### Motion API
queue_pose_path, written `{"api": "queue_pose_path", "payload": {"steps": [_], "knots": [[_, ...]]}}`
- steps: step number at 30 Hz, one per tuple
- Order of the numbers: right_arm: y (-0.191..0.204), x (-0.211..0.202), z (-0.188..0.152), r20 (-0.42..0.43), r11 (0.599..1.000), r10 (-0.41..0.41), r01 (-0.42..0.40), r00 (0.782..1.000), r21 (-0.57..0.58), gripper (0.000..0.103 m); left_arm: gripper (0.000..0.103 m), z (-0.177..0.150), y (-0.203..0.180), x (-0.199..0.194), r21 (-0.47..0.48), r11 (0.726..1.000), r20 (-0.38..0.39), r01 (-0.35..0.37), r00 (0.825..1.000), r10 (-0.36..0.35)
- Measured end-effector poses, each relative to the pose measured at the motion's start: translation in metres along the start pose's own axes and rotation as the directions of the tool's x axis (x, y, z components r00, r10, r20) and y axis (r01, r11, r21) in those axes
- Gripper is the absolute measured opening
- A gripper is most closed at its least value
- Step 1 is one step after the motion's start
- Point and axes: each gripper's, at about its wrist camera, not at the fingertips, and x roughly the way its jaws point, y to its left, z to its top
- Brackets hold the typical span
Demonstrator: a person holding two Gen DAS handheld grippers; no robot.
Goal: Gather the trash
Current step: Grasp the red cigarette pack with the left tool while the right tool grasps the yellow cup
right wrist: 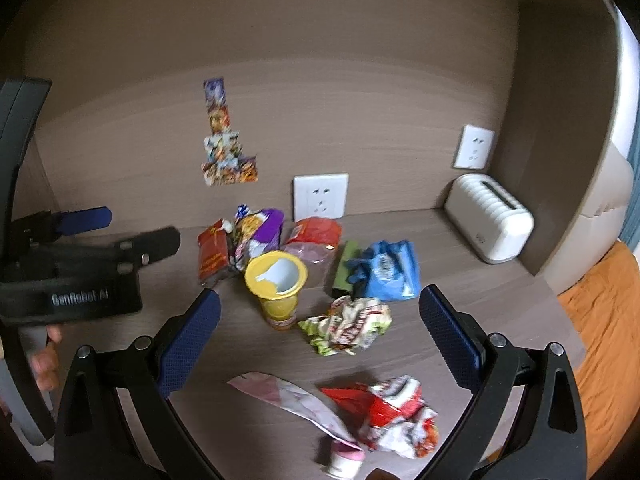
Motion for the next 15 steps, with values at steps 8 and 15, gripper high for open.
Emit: {"api": "queue_pose_path", "payload": {"steps": [8,15], "knots": [[0.028,0.066,-0.005,-0.050,0.998,-0.013,0.010,0.999,-0.055,0.099,0.098,0.006,0.025,0.072,-0.032,0.998,-0.083,-0.053,0.995,0.050],[0.038,0.110,-0.006,-0.081,0.995,-0.049,0.042,0.995,-0.089,0.099,0.098,0.008,0.036,0.132,-0.050,0.997,-0.156,-0.052,0.987,0.044]]}}
